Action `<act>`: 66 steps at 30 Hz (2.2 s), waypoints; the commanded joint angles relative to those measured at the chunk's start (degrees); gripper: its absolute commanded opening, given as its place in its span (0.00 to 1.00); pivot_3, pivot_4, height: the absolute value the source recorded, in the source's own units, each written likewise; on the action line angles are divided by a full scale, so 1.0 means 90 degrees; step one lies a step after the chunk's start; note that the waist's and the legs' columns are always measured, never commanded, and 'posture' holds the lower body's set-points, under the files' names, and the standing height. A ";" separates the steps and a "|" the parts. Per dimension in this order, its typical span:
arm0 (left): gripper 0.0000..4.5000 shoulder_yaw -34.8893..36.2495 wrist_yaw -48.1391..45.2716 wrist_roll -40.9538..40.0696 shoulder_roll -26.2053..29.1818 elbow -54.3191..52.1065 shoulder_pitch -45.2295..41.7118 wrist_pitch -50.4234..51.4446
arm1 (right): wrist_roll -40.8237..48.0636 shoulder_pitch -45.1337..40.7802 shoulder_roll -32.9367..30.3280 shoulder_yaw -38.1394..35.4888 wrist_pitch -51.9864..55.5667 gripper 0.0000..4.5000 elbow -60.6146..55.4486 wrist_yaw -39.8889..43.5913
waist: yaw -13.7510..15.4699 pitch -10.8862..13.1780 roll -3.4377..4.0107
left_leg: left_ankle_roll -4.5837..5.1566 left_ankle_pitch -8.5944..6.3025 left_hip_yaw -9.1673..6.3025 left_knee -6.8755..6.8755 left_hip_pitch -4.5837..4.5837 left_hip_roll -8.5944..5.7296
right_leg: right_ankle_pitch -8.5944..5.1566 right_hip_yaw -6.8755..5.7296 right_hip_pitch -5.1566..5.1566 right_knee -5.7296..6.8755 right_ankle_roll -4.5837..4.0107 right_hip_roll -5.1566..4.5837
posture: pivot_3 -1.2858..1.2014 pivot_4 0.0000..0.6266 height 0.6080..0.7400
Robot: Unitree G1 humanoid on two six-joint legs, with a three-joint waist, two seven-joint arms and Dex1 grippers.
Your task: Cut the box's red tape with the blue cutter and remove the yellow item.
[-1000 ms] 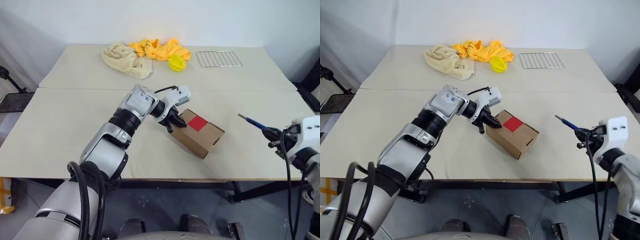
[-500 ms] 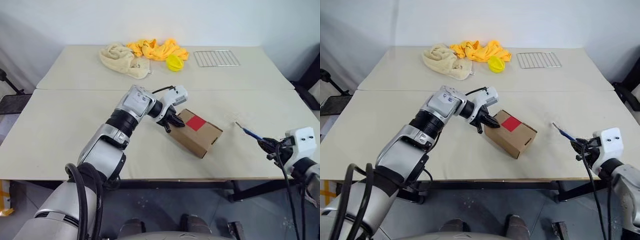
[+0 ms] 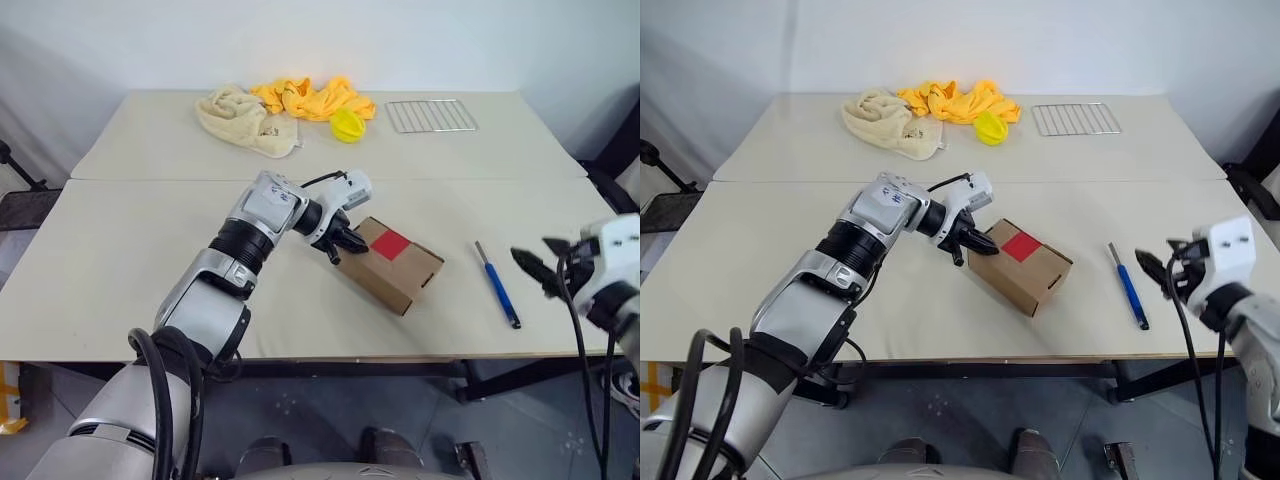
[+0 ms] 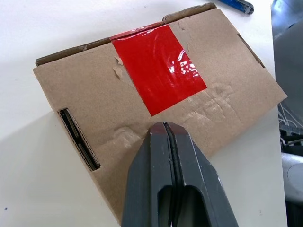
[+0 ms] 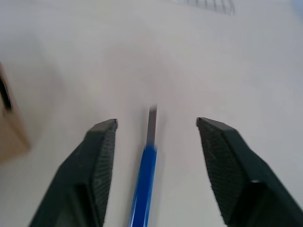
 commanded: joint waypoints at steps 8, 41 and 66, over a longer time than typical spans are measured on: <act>0.00 0.0839 0.0203 -0.0375 0.1021 -0.0789 -0.0187 0.0962 | -0.0588 -0.2767 -0.0434 0.2355 -0.0563 0.31 0.2361 0.1317 | -0.0193 0.0089 0.0026 | -0.0009 0.0008 0.0009 -0.0032 -0.0015 -0.0001 | 0.0002 0.0024 -0.0051 0.0007 0.0006 0.0013 | 0.52 0.24 1.00; 0.00 0.0231 0.0570 -0.1809 0.2250 -0.4445 0.1688 0.3633 | -0.2342 -0.4901 0.0592 0.4009 -0.2078 0.50 0.5877 0.2365 | -0.0357 0.0095 0.0030 | -0.0024 0.0015 0.0031 -0.0101 -0.0014 -0.0009 | 0.0011 -0.0031 -0.0059 -0.0062 0.0026 0.0004 | 0.52 0.24 1.00; 0.00 -0.0273 0.1359 -0.1533 0.0727 -0.2323 0.1104 0.2191 | -0.1981 -0.3157 0.0115 0.4159 0.0619 0.01 0.1309 0.2991 | -0.0331 0.0095 0.0031 | -0.0025 0.0016 0.0031 -0.0092 -0.0014 -0.0010 | 0.0011 -0.0029 -0.0057 -0.0053 0.0025 0.0004 | 0.52 0.24 1.00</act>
